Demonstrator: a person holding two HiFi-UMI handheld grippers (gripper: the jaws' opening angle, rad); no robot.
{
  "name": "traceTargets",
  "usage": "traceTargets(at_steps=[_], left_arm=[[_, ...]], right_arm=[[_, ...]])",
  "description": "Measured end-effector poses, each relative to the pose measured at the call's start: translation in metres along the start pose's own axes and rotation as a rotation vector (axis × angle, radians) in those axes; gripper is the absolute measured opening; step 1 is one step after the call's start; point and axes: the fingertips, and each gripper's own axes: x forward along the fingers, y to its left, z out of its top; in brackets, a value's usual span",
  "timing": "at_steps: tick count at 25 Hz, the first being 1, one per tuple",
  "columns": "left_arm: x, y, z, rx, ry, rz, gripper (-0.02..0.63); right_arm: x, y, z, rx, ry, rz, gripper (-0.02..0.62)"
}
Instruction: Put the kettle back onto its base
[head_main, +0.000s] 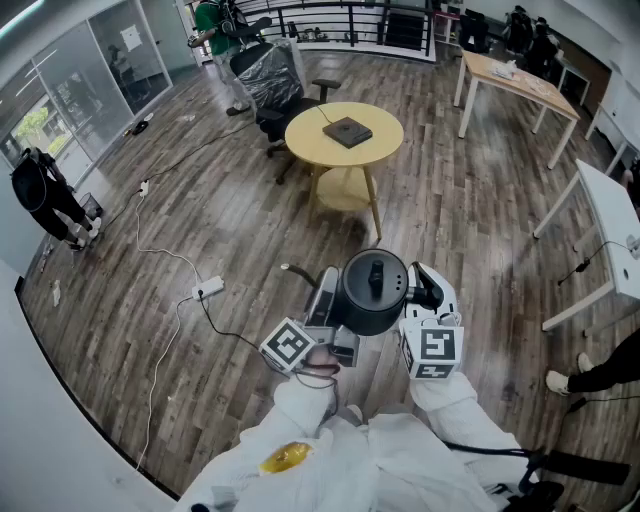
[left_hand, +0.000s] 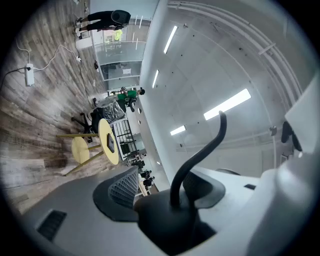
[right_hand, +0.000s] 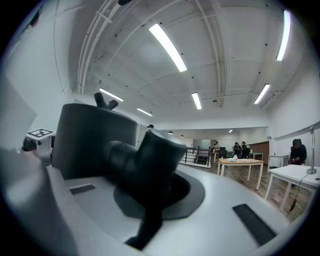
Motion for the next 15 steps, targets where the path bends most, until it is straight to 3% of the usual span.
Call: traceTargets(at_steps=[2,6,11,15], left_arm=[[-0.001,-0.002,0.002,-0.046,-0.008,0.003,0.262],[0.003,0.004,0.010,0.019,0.006,-0.004,0.262],[0.021,0.012,0.018,-0.084,-0.014,0.025,0.262],[0.038,0.030,0.028,0.003,-0.012,0.017,0.262]], right_arm=[[0.001,0.004,-0.001,0.001,0.002,0.000,0.009],[0.009,0.007,0.002,0.000,-0.003,0.005,0.009],[0.035,0.005,-0.001,0.003,0.008,0.014,0.009],[0.059,0.002,-0.006,0.003,0.008,0.027,0.009]])
